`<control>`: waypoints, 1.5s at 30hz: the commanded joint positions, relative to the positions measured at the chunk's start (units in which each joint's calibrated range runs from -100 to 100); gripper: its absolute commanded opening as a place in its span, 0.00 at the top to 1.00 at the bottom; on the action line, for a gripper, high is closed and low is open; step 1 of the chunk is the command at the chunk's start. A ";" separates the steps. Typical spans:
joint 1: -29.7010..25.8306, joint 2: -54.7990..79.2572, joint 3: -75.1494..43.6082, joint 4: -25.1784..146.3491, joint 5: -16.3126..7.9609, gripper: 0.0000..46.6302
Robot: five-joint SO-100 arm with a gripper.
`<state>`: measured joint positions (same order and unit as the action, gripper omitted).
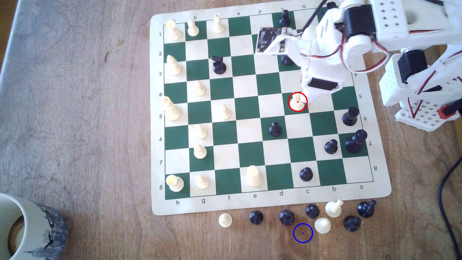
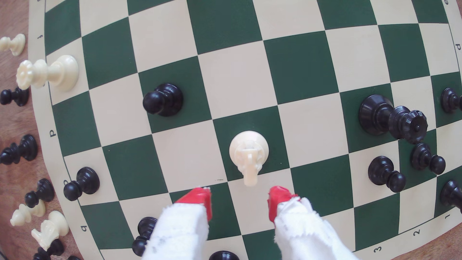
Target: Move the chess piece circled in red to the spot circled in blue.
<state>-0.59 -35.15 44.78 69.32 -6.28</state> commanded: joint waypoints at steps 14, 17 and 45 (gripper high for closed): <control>2.43 6.80 2.54 -8.14 0.88 0.72; 1.49 7.81 2.73 -8.55 0.63 0.73; -0.86 10.45 -0.81 -8.47 0.44 0.99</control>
<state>-1.92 -21.07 48.12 58.88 -5.69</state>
